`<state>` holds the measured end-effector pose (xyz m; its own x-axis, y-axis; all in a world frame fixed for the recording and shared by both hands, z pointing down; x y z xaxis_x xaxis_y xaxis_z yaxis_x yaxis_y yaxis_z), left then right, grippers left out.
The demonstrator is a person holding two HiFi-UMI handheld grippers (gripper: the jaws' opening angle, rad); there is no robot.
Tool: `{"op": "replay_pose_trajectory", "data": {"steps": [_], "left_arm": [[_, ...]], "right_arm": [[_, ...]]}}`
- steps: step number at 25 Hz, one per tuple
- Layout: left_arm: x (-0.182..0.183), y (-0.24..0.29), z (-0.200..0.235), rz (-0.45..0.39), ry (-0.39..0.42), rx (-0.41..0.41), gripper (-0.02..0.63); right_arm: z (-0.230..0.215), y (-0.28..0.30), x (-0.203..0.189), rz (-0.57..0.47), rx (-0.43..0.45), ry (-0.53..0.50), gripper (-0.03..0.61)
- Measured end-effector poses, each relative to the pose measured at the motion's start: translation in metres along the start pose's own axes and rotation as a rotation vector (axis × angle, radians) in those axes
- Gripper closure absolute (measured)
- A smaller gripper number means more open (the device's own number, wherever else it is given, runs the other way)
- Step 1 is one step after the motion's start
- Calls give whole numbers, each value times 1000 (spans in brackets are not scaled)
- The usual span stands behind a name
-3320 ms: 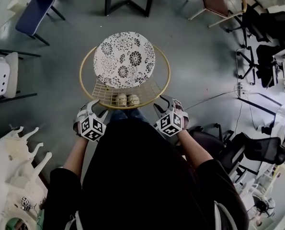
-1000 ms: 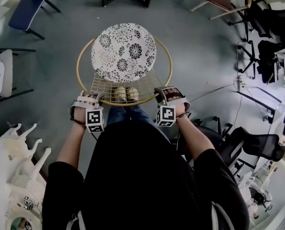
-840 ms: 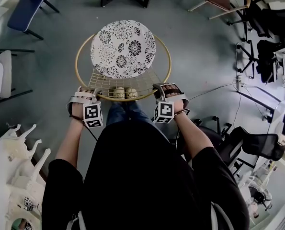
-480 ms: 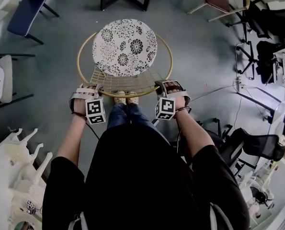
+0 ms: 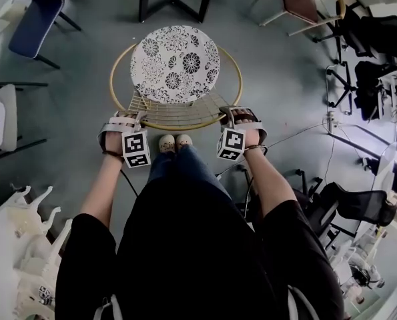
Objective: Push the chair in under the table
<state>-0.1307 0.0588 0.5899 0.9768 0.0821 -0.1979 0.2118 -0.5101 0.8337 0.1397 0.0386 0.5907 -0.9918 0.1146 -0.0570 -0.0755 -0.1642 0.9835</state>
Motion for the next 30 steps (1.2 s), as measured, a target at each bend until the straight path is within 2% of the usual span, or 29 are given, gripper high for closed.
{"op": "replay_pose_trajectory", "data": {"steps": [8,16,30], "left_arm": [[-9,21,38,27,-31,18,512],[-7,51,83,50,-43,21,511],[-16,103,170,80,-75,50,504]], "right_arm": [[-41,8,4,6,-11,26,494],[-92,18,-10,-17,-25,52,494],[-193,35,-22,-34,-23,24,494]]}}
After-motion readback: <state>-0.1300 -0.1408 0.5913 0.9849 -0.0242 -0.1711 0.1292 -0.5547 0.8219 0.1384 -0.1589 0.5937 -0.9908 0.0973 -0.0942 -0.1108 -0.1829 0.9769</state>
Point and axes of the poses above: the fingertips, and each gripper's own axes: y forward along the fingers, z to its left, x out of its top, the point moved 10 cm from there along -y, backward along the fingers, and after that the axes turned 14 degrees about x, right-handed, at the moved point
